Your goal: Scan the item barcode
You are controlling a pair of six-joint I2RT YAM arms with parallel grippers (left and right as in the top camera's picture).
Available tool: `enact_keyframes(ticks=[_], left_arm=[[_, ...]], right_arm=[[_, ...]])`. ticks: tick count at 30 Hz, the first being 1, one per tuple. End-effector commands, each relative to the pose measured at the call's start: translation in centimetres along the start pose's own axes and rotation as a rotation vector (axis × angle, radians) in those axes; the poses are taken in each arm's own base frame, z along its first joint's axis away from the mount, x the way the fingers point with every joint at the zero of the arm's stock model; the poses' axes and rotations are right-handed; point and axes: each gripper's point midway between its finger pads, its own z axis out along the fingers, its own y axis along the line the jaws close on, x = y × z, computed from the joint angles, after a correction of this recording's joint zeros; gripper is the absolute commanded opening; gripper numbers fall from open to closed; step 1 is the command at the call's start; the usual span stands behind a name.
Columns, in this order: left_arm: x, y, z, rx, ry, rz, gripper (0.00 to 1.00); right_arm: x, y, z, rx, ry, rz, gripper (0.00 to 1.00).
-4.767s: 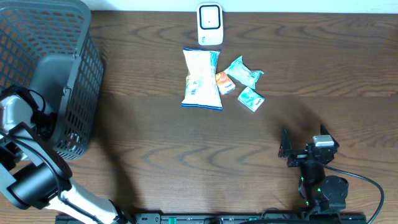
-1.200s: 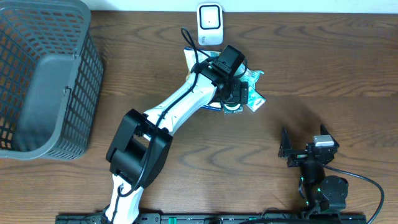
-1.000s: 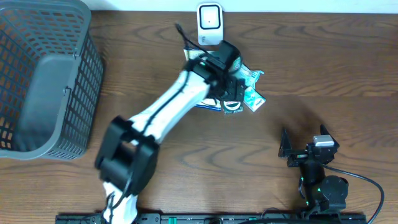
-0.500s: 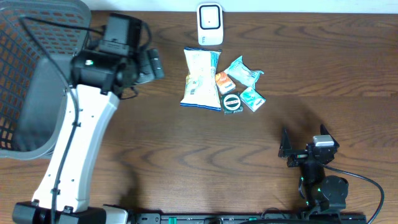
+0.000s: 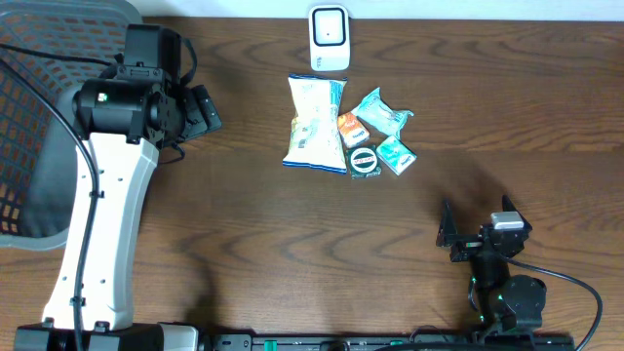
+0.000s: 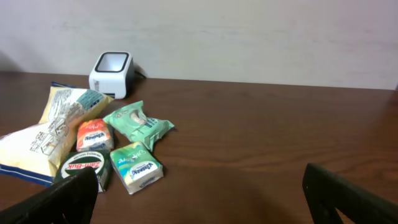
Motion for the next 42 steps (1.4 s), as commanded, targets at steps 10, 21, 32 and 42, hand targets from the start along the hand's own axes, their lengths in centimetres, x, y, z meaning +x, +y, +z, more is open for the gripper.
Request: enact_keyframes(ticks=[10,21,32,42], left_arm=[[1.9,-0.9,0.5,0.061,0.084,-0.038,1.0],[2.2,-3.9,2.2,0.164,0.144,-0.036,0.99],[5.4,-7.8,6.5,0.143,0.292,0.069,1.0],[6.1,-8.4,7.0,0.137,0.312,0.091,1.0]], right_arm=[[0.1,-0.1,0.0,0.005,0.002,0.0,0.99],[0.1,-0.1,0.0,0.005,0.002,0.0,0.99],[0.1,-0.1,0.0,0.005,0.002,0.0,0.99],[0.1,-0.1,0.0,0.005,0.002,0.0,0.99]])
